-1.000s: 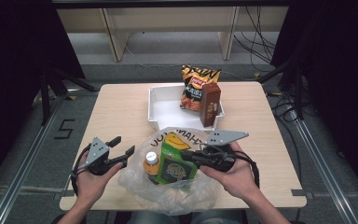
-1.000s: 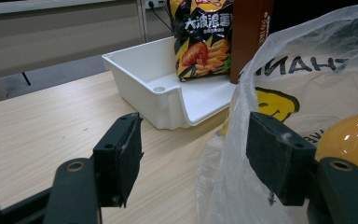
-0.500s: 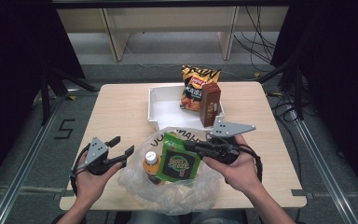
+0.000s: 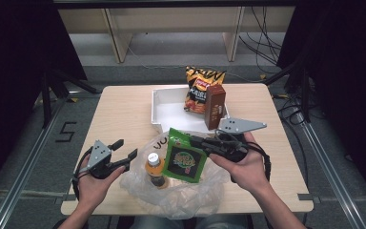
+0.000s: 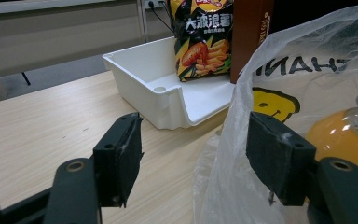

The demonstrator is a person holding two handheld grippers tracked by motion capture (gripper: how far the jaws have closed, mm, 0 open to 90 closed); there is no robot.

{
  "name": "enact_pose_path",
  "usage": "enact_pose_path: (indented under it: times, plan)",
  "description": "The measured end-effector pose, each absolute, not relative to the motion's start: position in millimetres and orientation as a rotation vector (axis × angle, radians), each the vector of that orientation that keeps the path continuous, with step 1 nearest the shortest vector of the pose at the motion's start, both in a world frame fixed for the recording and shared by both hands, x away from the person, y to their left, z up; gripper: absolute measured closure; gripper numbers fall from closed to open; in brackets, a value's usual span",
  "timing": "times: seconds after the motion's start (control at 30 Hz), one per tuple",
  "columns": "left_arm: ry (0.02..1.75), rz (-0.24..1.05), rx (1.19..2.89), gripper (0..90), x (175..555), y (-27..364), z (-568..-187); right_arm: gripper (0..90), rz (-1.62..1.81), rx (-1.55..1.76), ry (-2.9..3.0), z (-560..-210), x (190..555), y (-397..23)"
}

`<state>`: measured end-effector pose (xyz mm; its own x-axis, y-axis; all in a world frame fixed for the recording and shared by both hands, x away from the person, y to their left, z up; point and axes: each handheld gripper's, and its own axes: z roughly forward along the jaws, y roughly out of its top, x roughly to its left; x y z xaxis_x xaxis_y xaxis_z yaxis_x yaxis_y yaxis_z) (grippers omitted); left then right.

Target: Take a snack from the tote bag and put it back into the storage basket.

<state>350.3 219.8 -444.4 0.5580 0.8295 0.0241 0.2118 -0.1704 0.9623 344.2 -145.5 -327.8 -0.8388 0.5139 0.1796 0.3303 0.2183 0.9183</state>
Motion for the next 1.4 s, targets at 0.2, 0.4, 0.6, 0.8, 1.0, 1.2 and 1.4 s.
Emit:
enact_pose_path:
  times: [0.2, 0.4, 0.6, 0.8, 1.0, 1.2, 1.4]
  plan:
    - [0.878, 0.697, 1.690, 35.3, 351, 219, -445, 90.0, 1.685, 0.800, 2.305, -326, 344, -149]
    - [0.878, 0.696, 1.690, 35.3, 351, 219, -445, 90.0, 1.691, 0.822, 2.309, -324, 340, -151]
    - [0.865, 0.693, 1.685, 35.3, 352, 218, -445, 90.0, 1.704, 0.819, 2.287, -322, 340, -153]
    - [0.879, 0.696, 1.689, 35.3, 351, 219, -445, 90.0, 1.707, 0.824, 2.276, -321, 344, -153]
    - [0.864, 0.693, 1.683, 35.3, 352, 219, -445, 90.0, 1.729, 0.803, 2.250, -319, 348, -151]
    - [0.874, 0.693, 1.690, 35.3, 352, 218, -445, 90.0, 1.724, 0.827, 2.238, -313, 349, -151]
    - [0.877, 0.694, 1.686, 35.4, 351, 219, -444, 90.0, 1.735, 0.806, 2.208, -308, 353, -151]
